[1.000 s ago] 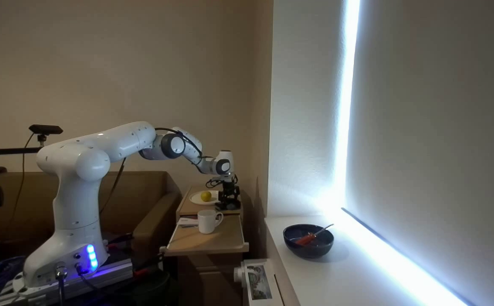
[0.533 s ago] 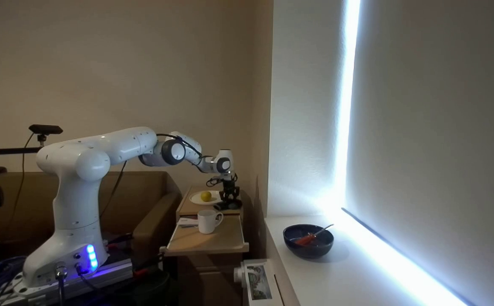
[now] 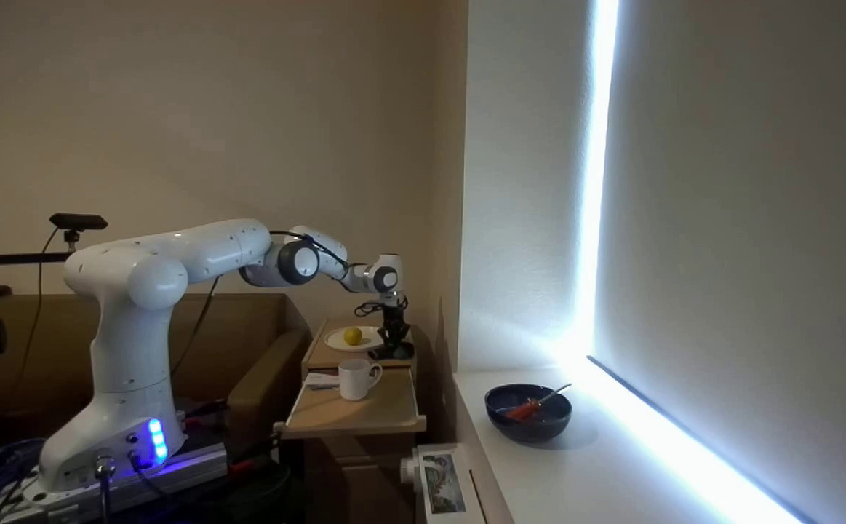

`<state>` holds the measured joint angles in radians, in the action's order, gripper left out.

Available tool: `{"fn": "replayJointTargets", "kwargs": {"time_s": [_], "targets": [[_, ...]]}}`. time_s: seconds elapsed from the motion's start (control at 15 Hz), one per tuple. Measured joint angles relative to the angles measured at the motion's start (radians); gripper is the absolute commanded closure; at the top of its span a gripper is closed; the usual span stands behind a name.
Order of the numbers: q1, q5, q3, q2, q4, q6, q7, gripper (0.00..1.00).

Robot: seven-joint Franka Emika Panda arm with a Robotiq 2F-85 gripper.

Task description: Put the sock on the windowsill

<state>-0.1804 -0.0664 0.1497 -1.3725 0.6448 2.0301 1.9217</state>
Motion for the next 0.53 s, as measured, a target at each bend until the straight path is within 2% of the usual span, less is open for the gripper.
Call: {"fn": "replayJointTargets", "kwargs": {"time_s": [0.53], "targets": [[0.062,-0.009,0.005,0.046,0.001,-0.086,-0.029,0.97]]}}
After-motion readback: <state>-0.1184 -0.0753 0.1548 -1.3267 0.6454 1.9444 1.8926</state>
